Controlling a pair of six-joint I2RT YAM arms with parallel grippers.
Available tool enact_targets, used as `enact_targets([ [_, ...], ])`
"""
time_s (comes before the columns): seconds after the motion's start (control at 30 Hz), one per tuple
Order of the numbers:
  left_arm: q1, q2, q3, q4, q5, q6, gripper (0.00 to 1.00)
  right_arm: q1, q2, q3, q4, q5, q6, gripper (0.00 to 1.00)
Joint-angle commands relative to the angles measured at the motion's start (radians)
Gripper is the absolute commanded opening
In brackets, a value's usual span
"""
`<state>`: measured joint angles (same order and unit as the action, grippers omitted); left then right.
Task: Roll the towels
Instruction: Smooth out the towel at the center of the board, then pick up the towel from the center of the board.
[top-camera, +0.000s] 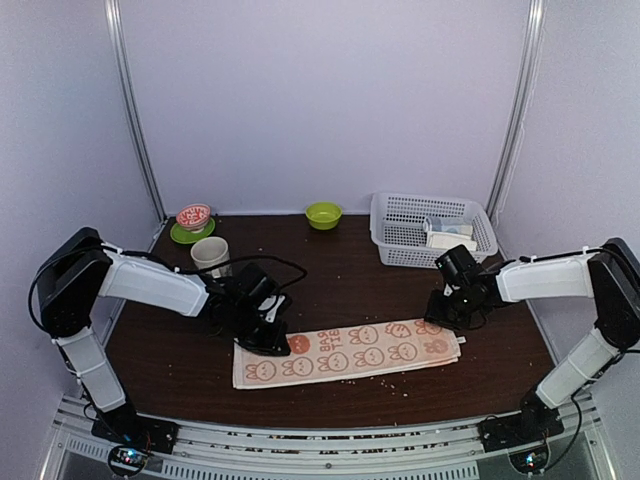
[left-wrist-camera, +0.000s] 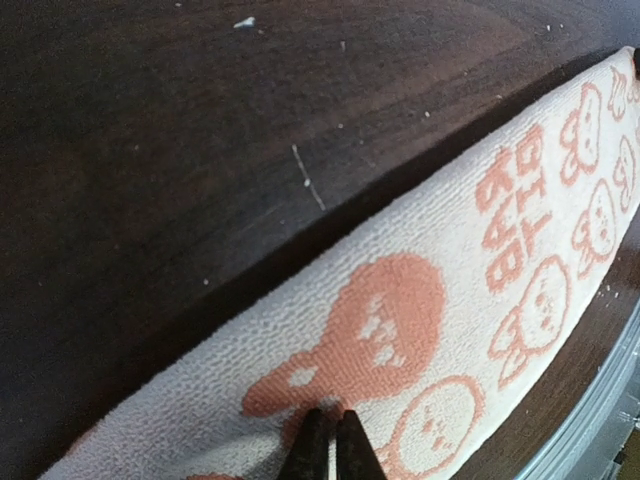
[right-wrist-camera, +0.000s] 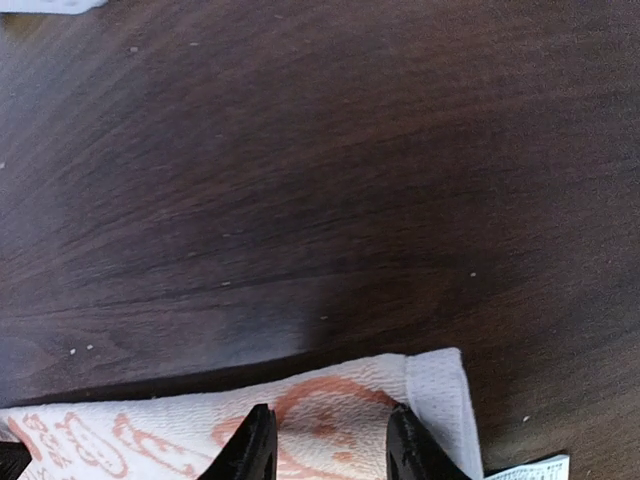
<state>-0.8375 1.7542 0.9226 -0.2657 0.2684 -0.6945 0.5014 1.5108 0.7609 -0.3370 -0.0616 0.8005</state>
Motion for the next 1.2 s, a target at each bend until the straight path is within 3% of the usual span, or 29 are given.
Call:
enact_targets([
  [0.0, 0.002, -0.004, -0.068, 0.06, -0.007, -0.017, 0.04, -0.041, 0.045, -0.029, 0.02, -0.015, 0.019, 0.39],
  [0.17, 0.002, 0.007, -0.102, 0.074, -0.011, -0.012, 0.02, -0.076, 0.049, -0.028, 0.029, -0.031, 0.008, 0.49],
  [0.27, 0.002, -0.002, -0.104, 0.071, -0.006, -0.005, 0.03, -0.074, -0.034, -0.032, 0.009, -0.064, -0.008, 0.59],
  [0.4, 0.001, -0.004, -0.086, 0.071, -0.004, 0.006, 0.04, -0.073, -0.17, -0.051, -0.1, -0.039, -0.026, 0.64],
  [0.77, 0.001, 0.021, -0.07, 0.102, 0.005, 0.005, 0.04, -0.07, -0.375, -0.242, -0.268, 0.002, 0.075, 0.62],
  [1.17, -0.002, 0.014, -0.12, 0.206, 0.049, -0.018, 0.04, 0.013, -0.186, -0.195, -0.248, -0.021, 0.126, 0.57],
])
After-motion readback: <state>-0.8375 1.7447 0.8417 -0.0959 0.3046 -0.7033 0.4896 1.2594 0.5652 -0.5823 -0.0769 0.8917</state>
